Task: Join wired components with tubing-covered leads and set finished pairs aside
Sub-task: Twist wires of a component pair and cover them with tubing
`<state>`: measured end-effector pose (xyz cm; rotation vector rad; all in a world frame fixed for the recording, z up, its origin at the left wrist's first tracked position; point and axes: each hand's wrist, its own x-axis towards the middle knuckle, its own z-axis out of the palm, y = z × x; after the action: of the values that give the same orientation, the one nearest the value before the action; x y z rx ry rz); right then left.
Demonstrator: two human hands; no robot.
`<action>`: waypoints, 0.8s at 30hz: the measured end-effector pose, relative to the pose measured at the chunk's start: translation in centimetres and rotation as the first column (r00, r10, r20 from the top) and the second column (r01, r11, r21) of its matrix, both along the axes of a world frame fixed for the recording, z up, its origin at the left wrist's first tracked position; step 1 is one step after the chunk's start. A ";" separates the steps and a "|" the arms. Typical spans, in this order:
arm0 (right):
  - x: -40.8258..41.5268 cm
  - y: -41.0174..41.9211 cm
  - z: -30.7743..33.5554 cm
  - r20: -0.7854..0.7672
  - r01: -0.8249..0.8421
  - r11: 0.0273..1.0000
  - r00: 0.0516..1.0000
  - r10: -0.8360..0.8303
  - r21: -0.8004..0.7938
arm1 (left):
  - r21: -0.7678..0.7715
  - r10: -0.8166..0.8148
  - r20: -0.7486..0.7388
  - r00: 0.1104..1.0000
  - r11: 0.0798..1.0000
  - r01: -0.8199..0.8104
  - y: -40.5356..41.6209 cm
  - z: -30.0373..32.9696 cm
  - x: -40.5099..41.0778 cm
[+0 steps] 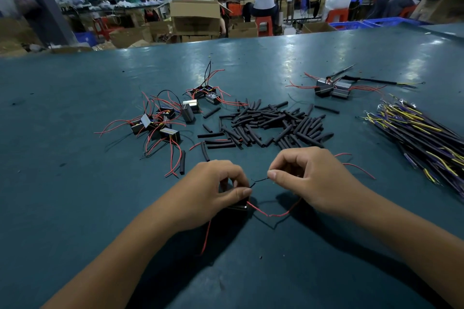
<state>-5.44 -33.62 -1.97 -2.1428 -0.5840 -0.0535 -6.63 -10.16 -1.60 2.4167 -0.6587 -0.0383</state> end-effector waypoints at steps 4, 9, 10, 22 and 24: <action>0.1 -0.1 0.0 0.093 -0.014 0.998 0.995 0.020 -0.064 | 0.061 -0.015 0.057 0.998 0.998 0.012 0.4 0.6 -0.1; 0.3 -1.4 1.6 0.312 -0.119 0.972 0.933 0.179 -0.202 | -0.026 -0.006 0.204 0.979 1.000 0.012 0.8 1.5 -0.4; 0.2 -1.7 1.8 0.314 -0.181 0.948 0.913 0.261 -0.263 | -0.050 0.009 0.221 0.975 0.999 0.002 0.8 1.7 -0.5; -0.2 0.0 -0.4 0.543 -0.126 0.840 0.710 0.448 -0.527 | 0.060 -0.163 0.118 0.980 0.986 0.157 -0.4 1.2 -0.9; -0.2 0.0 -0.4 0.539 -0.130 0.840 0.714 0.447 -0.526 | 0.067 -0.168 0.114 0.979 0.985 0.161 -0.5 0.9 -0.8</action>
<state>-5.64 -33.67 -2.32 -2.4319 -1.4821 -0.5525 -7.41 -10.61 -0.71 2.4278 -0.9235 0.0201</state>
